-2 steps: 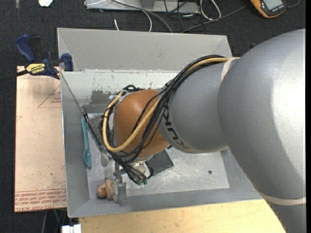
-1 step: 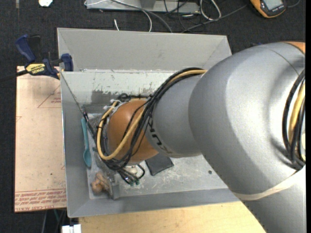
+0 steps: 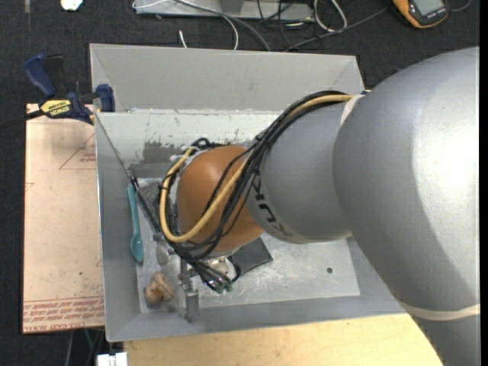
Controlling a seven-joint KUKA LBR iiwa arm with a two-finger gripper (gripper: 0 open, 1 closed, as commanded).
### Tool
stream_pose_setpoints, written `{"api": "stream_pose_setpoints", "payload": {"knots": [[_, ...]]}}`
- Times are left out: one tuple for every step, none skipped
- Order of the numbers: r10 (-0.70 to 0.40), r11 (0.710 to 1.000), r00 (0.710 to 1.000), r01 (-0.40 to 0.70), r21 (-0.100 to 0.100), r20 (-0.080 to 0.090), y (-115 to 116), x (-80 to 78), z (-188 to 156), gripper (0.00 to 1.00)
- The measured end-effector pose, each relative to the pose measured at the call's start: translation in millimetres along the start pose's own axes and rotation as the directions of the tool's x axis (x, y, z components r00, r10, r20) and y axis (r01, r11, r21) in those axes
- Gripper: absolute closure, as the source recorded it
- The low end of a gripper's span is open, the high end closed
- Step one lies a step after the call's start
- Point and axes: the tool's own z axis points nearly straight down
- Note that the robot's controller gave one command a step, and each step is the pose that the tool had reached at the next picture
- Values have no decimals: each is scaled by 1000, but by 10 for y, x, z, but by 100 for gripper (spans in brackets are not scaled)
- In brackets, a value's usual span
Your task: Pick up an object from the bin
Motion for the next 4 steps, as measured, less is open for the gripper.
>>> {"api": "stream_pose_setpoints", "payload": {"knots": [[-285, 959, 957, 285, 12, 47, 269, -78, 219, 0], [-466, 885, 885, 466, 1, 8, 324, -101, 251, 100], [-465, 885, 885, 465, 1, 8, 324, -102, 250, 100], [-464, 886, 886, 464, 0, 8, 326, -98, 179, 100]]}}
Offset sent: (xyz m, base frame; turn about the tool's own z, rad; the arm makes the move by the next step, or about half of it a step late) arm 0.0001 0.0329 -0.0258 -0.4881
